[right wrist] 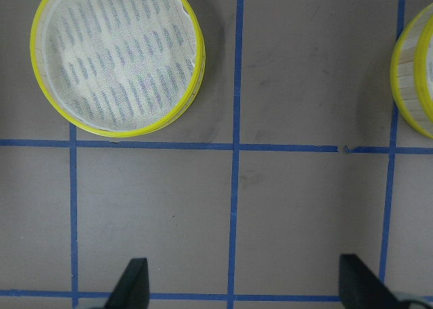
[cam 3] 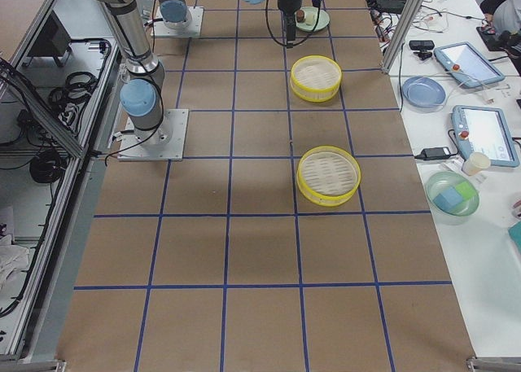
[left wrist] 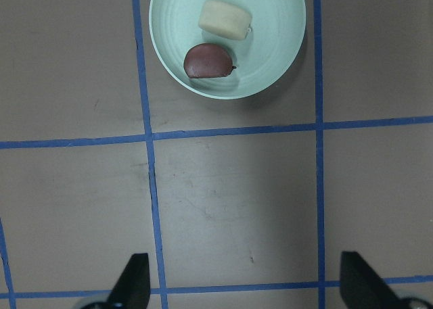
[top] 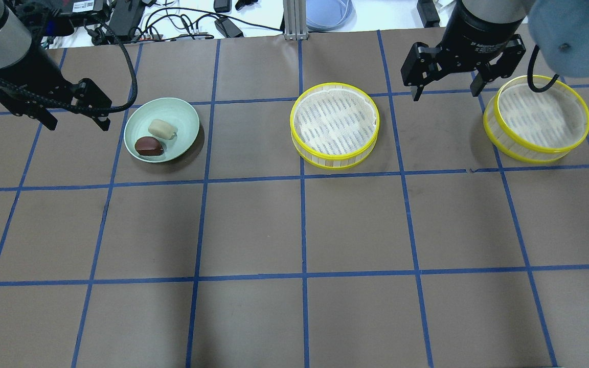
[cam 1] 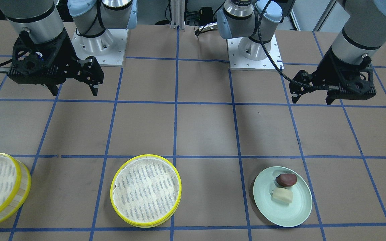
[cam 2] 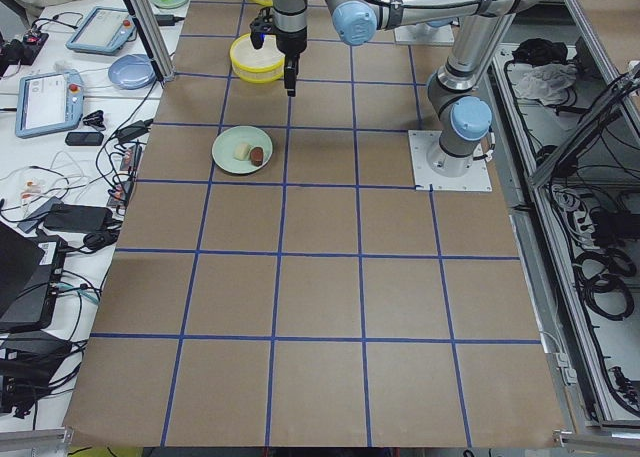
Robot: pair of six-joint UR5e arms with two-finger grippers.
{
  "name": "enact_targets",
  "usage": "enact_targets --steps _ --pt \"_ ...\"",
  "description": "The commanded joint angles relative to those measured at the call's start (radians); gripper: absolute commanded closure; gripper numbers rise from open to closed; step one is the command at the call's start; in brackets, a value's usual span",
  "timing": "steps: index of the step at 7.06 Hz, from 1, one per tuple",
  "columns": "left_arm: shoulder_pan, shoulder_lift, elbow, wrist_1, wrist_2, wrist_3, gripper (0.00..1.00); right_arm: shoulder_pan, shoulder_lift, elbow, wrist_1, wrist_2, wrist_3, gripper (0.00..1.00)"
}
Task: Stack buns with steamer
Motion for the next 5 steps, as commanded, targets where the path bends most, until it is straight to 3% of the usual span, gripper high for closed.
enact_targets --steps 1,2,5 --pt "0.002 -0.077 -0.005 0.099 -0.001 0.105 0.0 -0.004 0.0 0.0 0.001 0.001 0.0 0.0" --pt "0.003 -0.152 -0.007 0.269 -0.003 0.14 0.0 -0.004 0.001 0.0 0.001 0.001 0.0 0.0" --pt "0.002 -0.324 -0.013 0.429 -0.015 0.252 0.0 -0.04 0.007 0.0 -0.006 0.006 -0.023 0.0"
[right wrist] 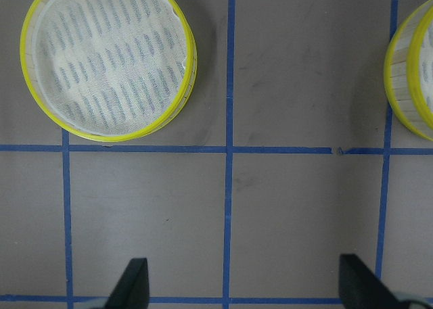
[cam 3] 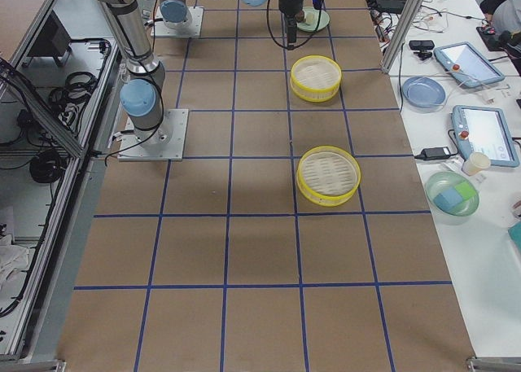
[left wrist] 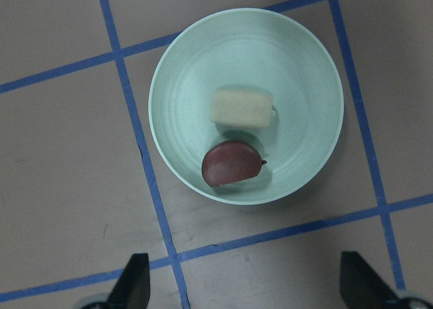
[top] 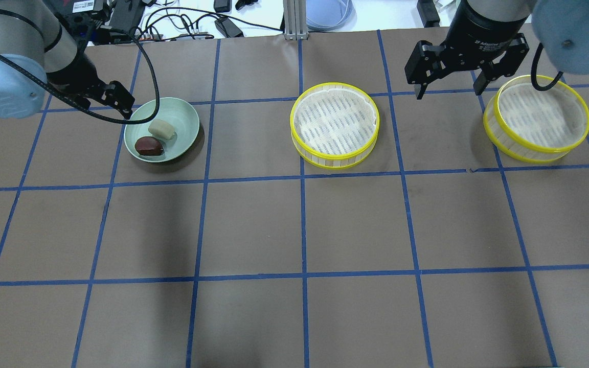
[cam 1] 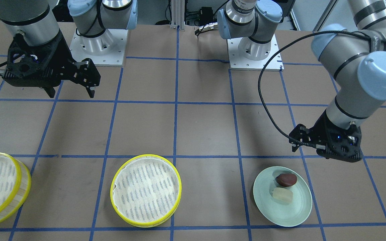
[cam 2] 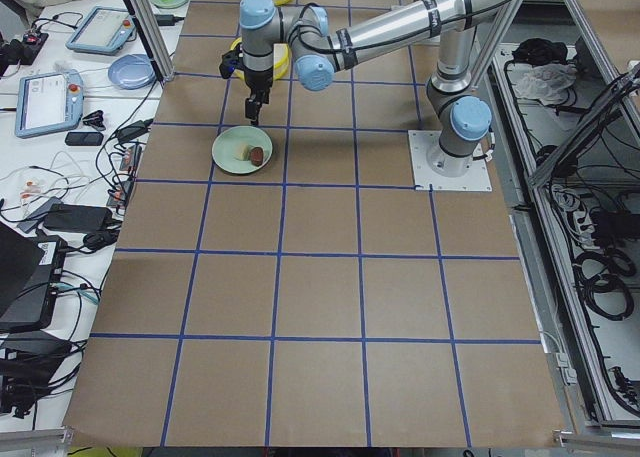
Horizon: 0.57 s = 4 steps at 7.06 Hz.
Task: Stack buns with steamer
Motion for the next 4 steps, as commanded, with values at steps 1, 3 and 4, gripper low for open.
enact_targets --steps 1,3,4 --pt "-0.002 -0.113 -0.002 0.114 -0.007 0.118 0.0 -0.033 0.003 -0.002 -0.015 0.031 -0.012 0.0" --pt "-0.001 -0.203 -0.001 0.253 -0.162 0.175 0.0 -0.086 0.036 -0.003 -0.054 0.033 -0.033 0.0" --pt "-0.001 -0.248 0.001 0.29 -0.168 0.175 0.0 -0.137 0.062 -0.015 -0.052 0.034 -0.041 0.0"
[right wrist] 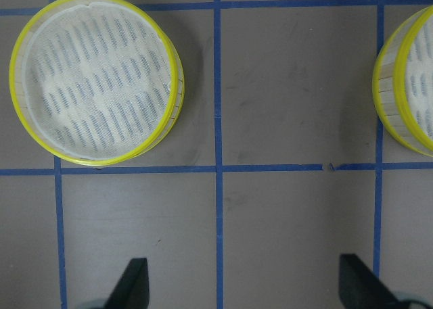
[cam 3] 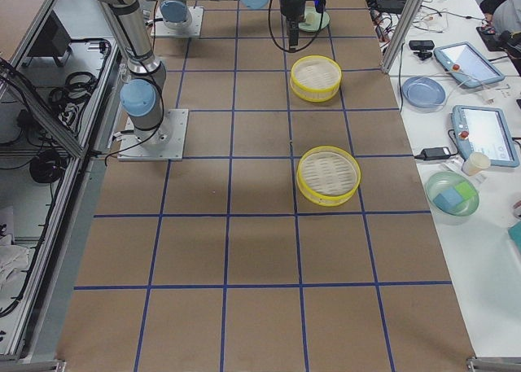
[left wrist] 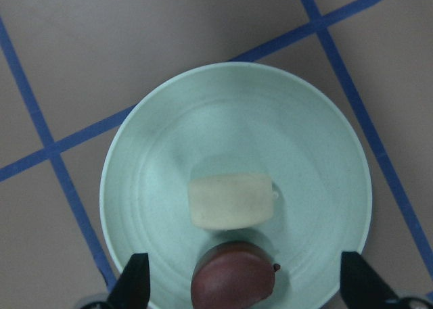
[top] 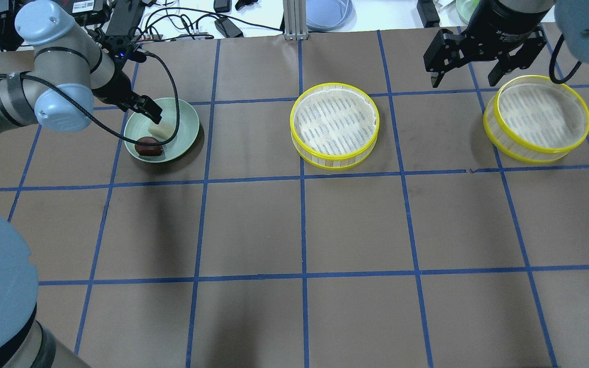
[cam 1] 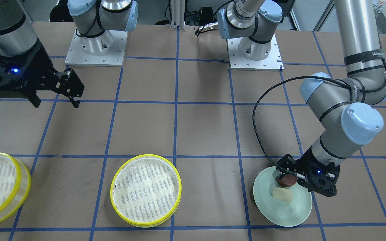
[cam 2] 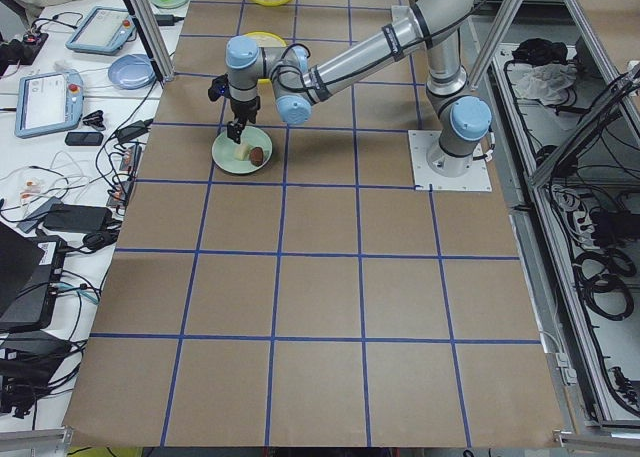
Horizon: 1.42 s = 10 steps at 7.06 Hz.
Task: Stack buns with steamer
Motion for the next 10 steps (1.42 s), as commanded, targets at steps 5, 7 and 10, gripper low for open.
enact_targets --steps 5,7,10 --pt "0.002 -0.146 0.009 0.082 -0.03 0.008 0.0 -0.246 0.17 -0.011 -0.18 0.044 -0.284 0.0" --pt "0.002 -0.149 0.021 0.102 -0.027 0.006 1.0 -0.318 0.244 -0.024 -0.312 0.044 -0.452 0.0" --pt "-0.007 -0.101 0.066 0.12 -0.036 -0.099 1.0 -0.45 0.38 -0.102 -0.365 0.047 -0.714 0.0"
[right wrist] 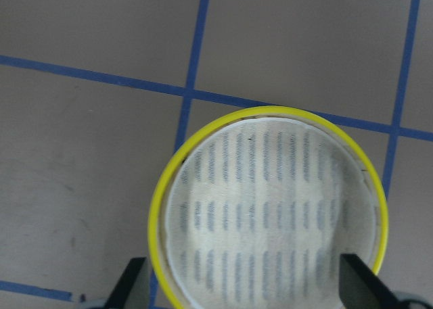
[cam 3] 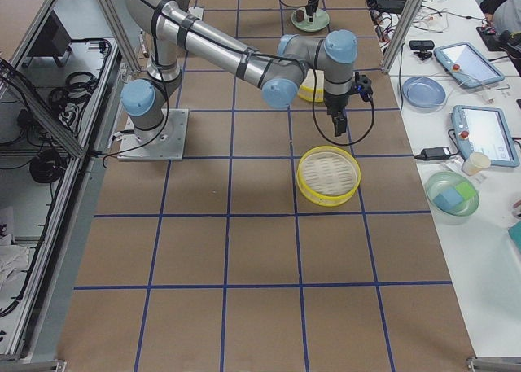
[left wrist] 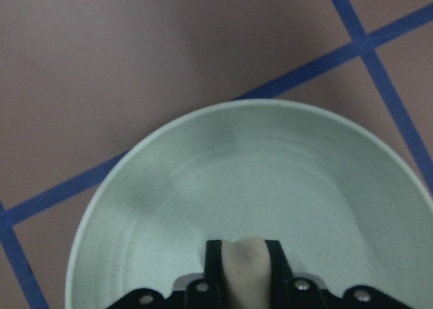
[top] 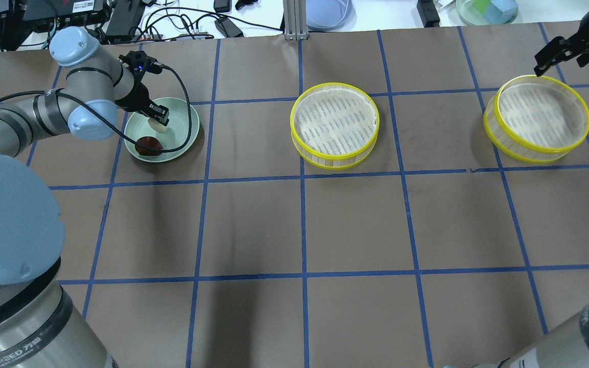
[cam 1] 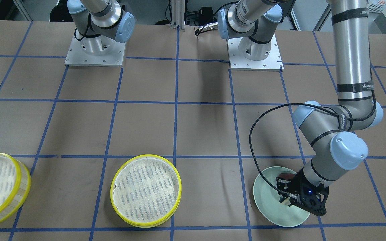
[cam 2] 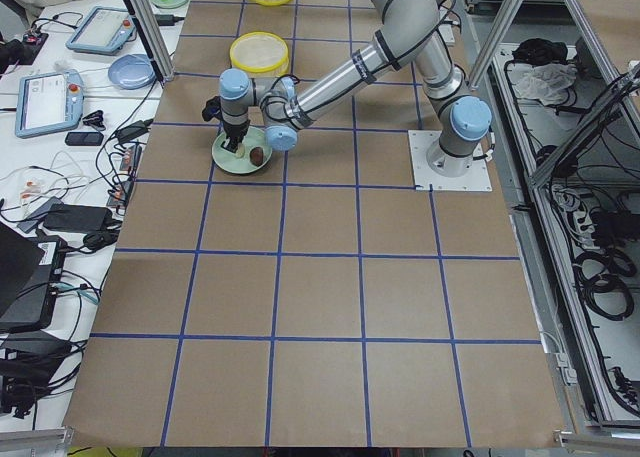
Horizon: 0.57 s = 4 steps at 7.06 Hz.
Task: Stack buns with steamer
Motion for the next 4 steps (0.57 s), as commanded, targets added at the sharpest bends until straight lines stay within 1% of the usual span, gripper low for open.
enact_targets --steps 1,2,3,4 --pt "-0.035 0.043 0.051 0.006 -0.01 -0.252 1.0 -0.094 0.093 -0.024 -0.019 0.036 -0.085 0.0" --pt "-0.072 0.074 0.073 0.027 -0.048 -0.385 1.0 -0.126 0.145 -0.024 -0.087 0.064 -0.087 0.0" --pt "-0.121 0.094 0.075 0.064 -0.07 -0.596 1.0 -0.148 0.173 -0.024 -0.106 0.066 -0.09 0.0" --pt "-0.191 0.089 0.073 0.161 -0.073 -0.809 1.0 -0.16 0.185 -0.024 -0.106 0.064 -0.101 0.01"
